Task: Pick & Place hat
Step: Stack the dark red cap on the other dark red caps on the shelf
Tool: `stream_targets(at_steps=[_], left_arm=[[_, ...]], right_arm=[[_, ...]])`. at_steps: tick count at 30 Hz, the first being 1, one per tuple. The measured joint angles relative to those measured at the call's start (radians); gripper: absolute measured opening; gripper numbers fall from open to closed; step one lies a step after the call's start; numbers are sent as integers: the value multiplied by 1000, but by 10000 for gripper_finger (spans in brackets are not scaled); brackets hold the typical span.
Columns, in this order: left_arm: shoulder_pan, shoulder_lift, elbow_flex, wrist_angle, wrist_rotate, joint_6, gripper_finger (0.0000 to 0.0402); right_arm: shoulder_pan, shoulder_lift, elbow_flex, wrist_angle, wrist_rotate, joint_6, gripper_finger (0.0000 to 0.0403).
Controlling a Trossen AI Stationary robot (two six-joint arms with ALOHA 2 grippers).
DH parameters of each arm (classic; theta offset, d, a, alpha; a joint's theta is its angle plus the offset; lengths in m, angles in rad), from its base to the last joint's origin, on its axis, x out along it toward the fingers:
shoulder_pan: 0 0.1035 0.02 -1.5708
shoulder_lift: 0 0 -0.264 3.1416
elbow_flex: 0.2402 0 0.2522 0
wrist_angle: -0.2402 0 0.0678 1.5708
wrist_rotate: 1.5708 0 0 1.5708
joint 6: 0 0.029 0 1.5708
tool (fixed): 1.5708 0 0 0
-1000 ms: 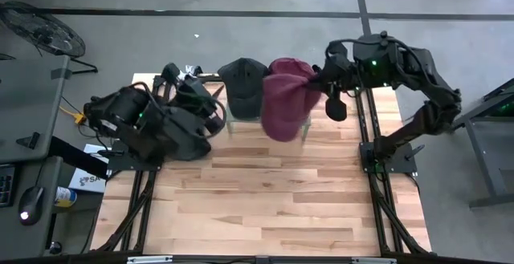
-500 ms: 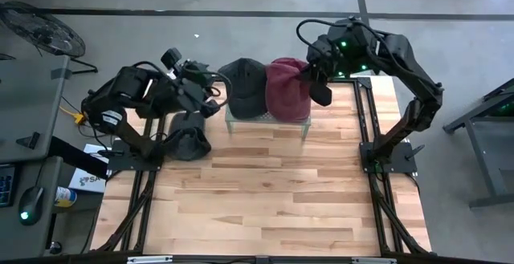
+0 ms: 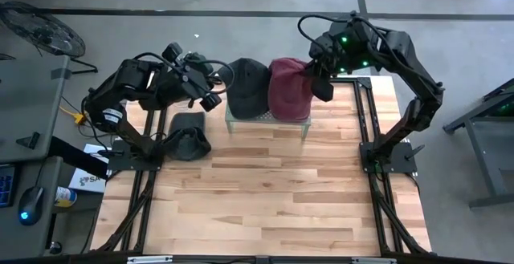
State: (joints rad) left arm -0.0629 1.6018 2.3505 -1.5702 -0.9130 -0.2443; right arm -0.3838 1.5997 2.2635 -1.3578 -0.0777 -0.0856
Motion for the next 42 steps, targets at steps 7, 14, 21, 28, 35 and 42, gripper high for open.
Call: stream_targets(at_steps=[7,14,21,28,35,42], left_arm=[[6,1,-8,3,19,0,156],[6,1,-8,3,36,0,156],[6,1,-8,3,41,0,156],[6,1,-8,3,40,0,156],[6,1,-8,7,39,0,156],[6,1,-8,7,39,-1,156]], right_arm=[[-38,0,0,-5,15,-31,17],[-75,0,-3,-7,-8,-101,17],[-91,5,-3,-5,-35,-203,17],[-111,32,-4,2,1,-236,17],[-125,72,-4,16,11,-239,26],[-135,120,-4,24,23,-245,24]])
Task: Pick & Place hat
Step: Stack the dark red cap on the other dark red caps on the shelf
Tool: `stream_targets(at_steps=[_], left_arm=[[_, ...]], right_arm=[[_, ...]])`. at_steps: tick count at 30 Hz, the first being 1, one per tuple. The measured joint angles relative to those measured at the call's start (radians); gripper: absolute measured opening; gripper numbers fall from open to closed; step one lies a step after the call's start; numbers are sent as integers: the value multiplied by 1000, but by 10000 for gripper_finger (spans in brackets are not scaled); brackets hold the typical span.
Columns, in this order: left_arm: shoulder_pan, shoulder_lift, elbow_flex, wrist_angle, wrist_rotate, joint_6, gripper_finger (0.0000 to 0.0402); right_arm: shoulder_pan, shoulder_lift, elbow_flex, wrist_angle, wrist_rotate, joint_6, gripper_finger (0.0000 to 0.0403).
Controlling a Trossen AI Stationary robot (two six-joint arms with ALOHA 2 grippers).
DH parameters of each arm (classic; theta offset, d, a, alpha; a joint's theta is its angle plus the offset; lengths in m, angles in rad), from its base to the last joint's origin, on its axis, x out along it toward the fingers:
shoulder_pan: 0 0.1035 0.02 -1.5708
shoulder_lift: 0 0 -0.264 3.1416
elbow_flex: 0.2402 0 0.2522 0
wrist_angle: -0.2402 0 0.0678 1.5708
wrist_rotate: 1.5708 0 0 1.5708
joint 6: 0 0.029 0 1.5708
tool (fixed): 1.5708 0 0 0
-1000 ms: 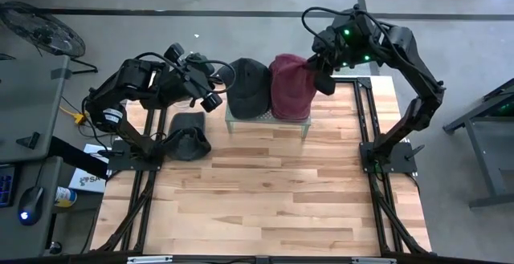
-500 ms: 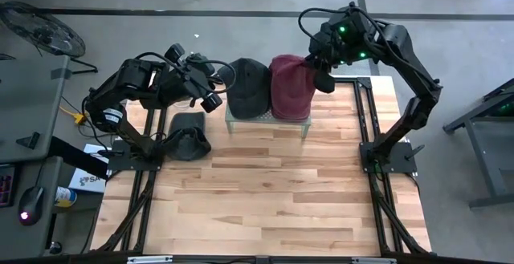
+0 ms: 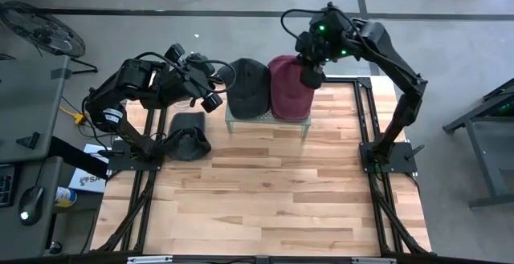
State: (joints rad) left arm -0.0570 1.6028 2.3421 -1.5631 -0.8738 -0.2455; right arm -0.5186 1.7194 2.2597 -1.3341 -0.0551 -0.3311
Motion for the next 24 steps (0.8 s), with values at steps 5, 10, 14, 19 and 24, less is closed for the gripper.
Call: stream_targets(at_steps=[5,10,14,19,24], left_arm=[[0,0,0,0,1,-1,156],[0,0,0,0,1,-1,156],[0,0,0,0,1,-1,156],[0,0,0,0,1,-11,156],[0,0,0,-1,1,-14,156]], right_arm=[[0,10,0,43,83,0,53],[0,10,0,74,107,0,76],[0,10,0,79,119,7,92],[0,10,0,79,137,53,130],[0,10,0,88,138,84,177]])
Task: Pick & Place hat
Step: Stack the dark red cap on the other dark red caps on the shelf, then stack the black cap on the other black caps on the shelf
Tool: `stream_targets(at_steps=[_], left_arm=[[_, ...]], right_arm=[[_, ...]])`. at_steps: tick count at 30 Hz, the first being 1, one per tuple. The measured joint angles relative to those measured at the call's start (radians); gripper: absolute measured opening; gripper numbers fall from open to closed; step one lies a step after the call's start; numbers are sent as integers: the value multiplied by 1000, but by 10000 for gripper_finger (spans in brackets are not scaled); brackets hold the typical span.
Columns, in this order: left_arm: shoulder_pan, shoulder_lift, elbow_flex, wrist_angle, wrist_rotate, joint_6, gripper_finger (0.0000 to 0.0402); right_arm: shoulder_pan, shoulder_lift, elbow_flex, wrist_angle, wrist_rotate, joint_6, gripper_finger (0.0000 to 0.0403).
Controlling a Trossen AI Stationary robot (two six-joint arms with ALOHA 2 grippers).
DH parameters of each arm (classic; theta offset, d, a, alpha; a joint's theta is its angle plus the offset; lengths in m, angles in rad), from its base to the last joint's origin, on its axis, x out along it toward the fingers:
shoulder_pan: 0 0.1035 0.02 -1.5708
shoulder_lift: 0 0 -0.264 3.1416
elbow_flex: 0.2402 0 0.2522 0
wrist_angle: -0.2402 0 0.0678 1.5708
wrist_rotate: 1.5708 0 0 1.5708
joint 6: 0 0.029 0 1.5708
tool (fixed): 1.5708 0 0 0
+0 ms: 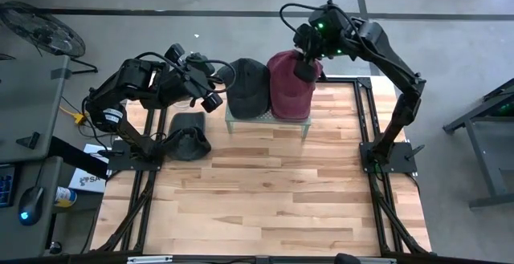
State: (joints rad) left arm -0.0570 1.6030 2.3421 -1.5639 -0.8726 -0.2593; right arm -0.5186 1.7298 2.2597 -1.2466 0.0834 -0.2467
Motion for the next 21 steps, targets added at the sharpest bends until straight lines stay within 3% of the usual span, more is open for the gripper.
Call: stream_targets(at_steps=[6,13,21], left_arm=[[0,0,0,-3,0,-8,156],[0,0,0,-8,2,-39,156],[0,26,-1,-7,91,-171,156]], right_arm=[[0,-8,0,96,7,11,208],[0,-65,0,177,32,21,211],[3,-195,0,165,19,56,211]])
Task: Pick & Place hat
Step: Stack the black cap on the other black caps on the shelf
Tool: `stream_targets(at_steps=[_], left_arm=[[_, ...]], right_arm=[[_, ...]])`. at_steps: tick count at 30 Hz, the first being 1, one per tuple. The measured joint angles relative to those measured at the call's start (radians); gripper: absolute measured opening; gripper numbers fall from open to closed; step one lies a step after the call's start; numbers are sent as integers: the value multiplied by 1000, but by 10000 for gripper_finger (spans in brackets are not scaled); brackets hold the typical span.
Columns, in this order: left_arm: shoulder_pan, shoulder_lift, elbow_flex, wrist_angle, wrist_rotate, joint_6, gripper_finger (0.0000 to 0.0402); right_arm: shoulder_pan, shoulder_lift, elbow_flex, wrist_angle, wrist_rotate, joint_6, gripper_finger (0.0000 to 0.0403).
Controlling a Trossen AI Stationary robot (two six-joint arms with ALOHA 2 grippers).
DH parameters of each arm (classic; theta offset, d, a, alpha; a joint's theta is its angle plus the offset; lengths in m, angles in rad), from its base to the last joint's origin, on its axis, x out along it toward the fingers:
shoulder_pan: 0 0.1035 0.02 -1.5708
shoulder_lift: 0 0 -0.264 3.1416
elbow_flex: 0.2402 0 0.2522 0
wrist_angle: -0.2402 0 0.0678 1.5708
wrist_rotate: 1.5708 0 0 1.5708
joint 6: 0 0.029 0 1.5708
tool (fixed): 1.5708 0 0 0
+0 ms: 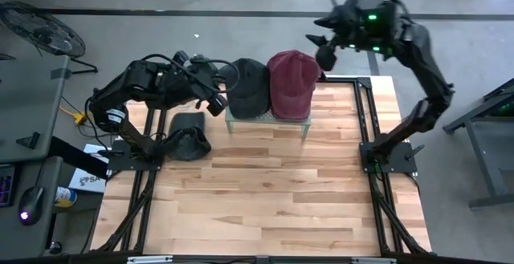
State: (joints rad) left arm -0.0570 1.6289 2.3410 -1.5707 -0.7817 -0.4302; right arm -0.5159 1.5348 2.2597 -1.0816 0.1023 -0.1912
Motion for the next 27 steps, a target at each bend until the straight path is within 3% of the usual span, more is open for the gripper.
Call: stream_targets(at_steps=[16,27], left_arm=[[-15,183,0,0,211,-225,156],[-226,273,-43,1,144,-436,156]], right_arm=[[1,-192,0,-106,-7,5,211],[2,-206,0,-174,-9,-37,211]])
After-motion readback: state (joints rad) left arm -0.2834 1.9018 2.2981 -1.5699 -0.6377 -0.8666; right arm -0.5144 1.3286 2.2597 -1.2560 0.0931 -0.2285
